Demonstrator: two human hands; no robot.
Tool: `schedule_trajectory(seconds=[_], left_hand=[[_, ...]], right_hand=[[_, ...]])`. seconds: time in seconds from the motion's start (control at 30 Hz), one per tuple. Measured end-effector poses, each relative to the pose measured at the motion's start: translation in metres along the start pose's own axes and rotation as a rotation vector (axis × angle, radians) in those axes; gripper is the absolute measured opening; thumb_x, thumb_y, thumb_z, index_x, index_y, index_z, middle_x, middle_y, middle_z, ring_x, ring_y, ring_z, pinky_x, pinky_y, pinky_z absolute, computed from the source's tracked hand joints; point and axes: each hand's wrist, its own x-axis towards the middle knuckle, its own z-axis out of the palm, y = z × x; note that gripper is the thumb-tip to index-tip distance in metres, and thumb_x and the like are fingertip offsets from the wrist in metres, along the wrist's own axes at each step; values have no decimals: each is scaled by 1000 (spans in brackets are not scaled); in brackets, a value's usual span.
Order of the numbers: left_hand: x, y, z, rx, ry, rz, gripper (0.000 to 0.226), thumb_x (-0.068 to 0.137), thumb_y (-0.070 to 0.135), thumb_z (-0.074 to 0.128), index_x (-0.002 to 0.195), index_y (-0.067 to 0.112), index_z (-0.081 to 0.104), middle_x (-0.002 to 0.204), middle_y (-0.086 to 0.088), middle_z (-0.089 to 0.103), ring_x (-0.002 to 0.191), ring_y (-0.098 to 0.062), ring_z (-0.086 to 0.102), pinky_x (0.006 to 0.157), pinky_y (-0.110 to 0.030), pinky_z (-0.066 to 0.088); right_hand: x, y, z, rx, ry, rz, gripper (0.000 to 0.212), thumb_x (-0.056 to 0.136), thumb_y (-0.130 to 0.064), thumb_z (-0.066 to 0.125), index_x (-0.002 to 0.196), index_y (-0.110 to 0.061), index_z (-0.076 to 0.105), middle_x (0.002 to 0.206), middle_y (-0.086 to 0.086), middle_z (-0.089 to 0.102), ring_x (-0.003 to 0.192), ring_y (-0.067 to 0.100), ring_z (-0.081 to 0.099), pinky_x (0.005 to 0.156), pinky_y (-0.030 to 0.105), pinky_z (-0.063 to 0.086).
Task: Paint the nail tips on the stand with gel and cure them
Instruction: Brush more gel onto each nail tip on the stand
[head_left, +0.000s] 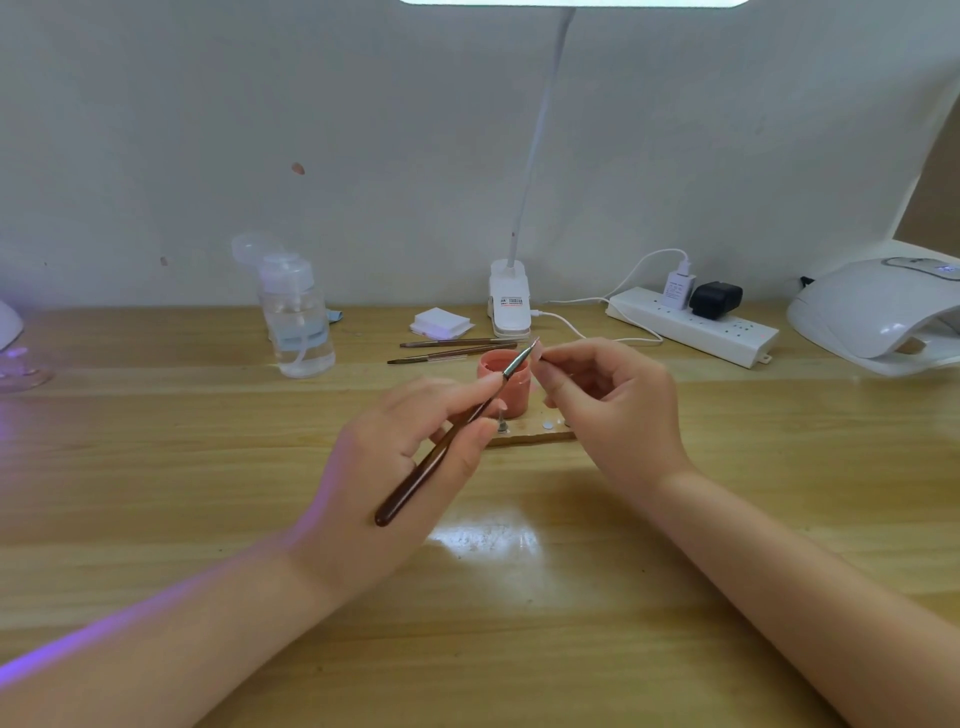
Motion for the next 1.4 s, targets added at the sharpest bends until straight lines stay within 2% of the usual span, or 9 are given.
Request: schedule_trajectory(seconds=[0.17,0.27,0.4,0.57,0.73,0.83,1.0,1.23,1.4], left_hand=[[-3,4,0,-35,35,-40,22,90,28,50,106,32,65,95,22,70,94,-5,65,81,-11,45],[-2,5,0,-20,46,-61,24,92,30,50,112,37,61,103,27,67,98,1,62,82,-7,42],[0,1,0,-4,-8,-59,29,93,31,52,120,33,61,105,22,67,103,-3,61,84,-12,43],[-2,2,1,22,19,-14,24,89,26,51,107,30,67,95,22,69,92,-4,61,79,-17,46],[-1,1,-1,36,41,-54,26,93,32,50,114,43,60,104,29,65,92,3,59,78,-12,43],[0,-1,1,31,-13,-46,26,96,28,56,119,37,59,106,25,66,99,0,60,81,-13,42],[-3,-1,1,13,11,-36,22,89,27,50,103,36,65,98,22,67,92,0,60,80,-13,42],[0,-3,1,26,-8,-36,29,94,27,51,117,42,57,106,29,62,96,0,58,82,-9,39],[-4,-2,1,20,5,-13,24,90,25,49,107,38,61,101,34,63,96,1,59,82,-10,39]], right_hand=[[0,0,0,3,0,7,4,82,-16,76,85,-16,73,70,-6,70,62,25,65,57,40,54],[-1,-1,-1,-4,-11,5,4,83,-15,76,86,-14,73,72,-5,70,63,24,65,58,40,54],[-1,-1,-1,-18,-21,0,7,83,-12,75,89,-9,74,75,-2,72,63,21,67,61,39,56],[-1,0,-1,-24,-24,3,5,83,-11,75,88,-9,73,71,-6,71,61,11,67,59,33,55],[-1,1,-1,-41,-16,16,8,83,-16,76,89,-11,74,76,-3,72,64,23,67,63,45,55],[-2,0,0,-53,-32,23,8,82,-13,75,90,-13,74,78,-4,72,65,20,68,64,45,56],[-3,1,-2,-61,-44,37,7,82,-13,75,89,-14,73,76,-6,72,64,16,68,63,45,56],[-4,0,0,-54,-46,35,7,82,-13,75,89,-13,73,78,0,72,67,26,68,63,49,54],[-4,0,-1,-31,-56,64,8,82,-9,74,89,-13,73,77,0,73,66,26,68,64,51,54]])
